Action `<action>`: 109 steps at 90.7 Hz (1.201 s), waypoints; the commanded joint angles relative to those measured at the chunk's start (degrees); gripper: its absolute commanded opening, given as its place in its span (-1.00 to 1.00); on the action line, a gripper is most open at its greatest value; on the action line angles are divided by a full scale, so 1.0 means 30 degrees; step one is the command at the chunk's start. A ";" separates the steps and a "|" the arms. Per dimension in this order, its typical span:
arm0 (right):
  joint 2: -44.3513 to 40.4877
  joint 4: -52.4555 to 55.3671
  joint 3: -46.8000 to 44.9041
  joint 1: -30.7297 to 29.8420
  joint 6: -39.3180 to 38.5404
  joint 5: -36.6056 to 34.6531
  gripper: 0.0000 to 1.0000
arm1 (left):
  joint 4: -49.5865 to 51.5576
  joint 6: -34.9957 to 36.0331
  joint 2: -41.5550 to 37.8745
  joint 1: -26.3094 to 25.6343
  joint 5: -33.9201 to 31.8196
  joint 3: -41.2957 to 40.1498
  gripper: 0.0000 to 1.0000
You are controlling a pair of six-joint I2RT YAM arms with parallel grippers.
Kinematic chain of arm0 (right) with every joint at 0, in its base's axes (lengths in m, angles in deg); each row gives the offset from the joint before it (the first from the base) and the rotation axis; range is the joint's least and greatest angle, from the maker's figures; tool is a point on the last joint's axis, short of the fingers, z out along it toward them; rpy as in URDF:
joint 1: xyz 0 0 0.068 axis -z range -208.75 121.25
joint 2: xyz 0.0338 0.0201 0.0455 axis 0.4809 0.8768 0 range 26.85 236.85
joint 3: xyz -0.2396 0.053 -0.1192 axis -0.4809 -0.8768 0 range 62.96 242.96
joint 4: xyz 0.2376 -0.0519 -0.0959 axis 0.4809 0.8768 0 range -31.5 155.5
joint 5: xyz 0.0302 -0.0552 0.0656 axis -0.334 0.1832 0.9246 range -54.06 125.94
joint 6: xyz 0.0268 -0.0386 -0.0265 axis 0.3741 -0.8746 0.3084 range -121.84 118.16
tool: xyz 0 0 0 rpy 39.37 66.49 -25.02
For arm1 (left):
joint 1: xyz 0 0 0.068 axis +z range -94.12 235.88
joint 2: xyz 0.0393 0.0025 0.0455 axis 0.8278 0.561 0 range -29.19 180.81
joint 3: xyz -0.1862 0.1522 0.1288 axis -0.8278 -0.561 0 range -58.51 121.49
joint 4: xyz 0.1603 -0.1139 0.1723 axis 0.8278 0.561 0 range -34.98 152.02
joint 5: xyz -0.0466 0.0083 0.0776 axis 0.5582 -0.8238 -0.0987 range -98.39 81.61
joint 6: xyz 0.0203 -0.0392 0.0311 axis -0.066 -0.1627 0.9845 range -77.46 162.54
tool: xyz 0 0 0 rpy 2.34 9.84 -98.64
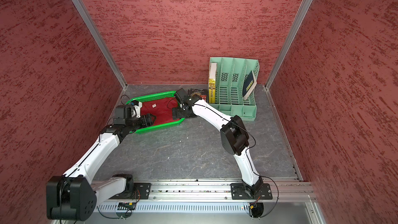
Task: Put the folded t-shirts into the basket
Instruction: Place the T-shirt in the bin.
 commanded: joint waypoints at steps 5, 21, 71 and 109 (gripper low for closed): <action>0.1386 0.1829 0.1621 -0.0096 0.1303 -0.1476 0.97 | -0.0442 -0.0019 0.1851 0.0267 -0.1098 0.0626 0.59; 0.3528 0.2906 0.3034 -0.0092 0.1979 -0.2506 0.97 | -0.0709 -0.0259 0.4848 0.0562 -0.2501 0.1056 0.54; 0.1007 0.3052 0.1114 -0.0126 0.2251 -0.1537 0.97 | -0.0248 -0.0181 0.5518 0.0221 -0.3985 0.1661 0.47; -0.8196 -0.0886 -0.4778 -0.1450 0.0047 -0.7454 0.97 | -0.0468 0.0115 -0.3665 -0.5979 -1.1794 -0.0307 0.99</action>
